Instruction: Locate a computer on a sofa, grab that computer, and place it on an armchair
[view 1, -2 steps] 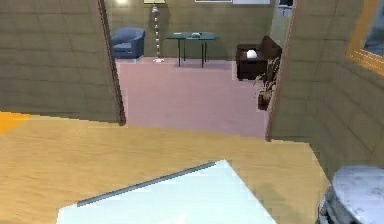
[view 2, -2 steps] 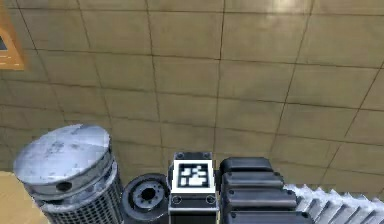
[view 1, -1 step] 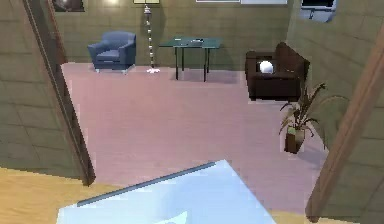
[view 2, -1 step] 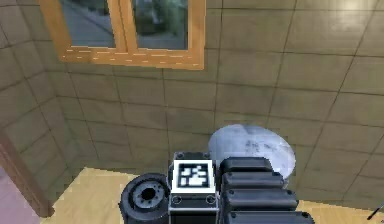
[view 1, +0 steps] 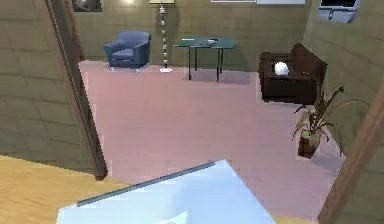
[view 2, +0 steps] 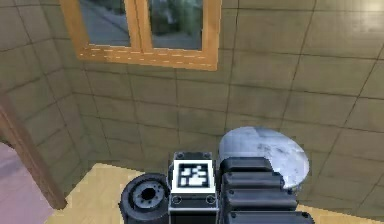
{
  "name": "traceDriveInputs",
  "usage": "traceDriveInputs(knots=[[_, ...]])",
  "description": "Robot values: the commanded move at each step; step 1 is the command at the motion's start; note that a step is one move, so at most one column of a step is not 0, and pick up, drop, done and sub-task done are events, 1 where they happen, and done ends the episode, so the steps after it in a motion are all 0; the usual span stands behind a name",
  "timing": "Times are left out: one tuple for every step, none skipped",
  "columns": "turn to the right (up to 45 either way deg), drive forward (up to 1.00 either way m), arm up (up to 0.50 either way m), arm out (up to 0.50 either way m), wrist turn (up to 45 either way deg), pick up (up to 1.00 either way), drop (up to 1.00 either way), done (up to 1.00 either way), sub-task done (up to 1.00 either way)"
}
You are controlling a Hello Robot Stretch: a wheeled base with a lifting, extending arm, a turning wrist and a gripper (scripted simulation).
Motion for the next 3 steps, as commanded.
traceDriveInputs(knots=[[0.0,1.00,0.00,0.00,0.0,0.00,0.00,0.00,0.00],[0.0,0.65,0.00,0.00,0.0,0.00,0.00,0.00,0.00],[-42.0,0.00,0.00,0.00,0.0,0.00,0.00,0.00,0.00]])
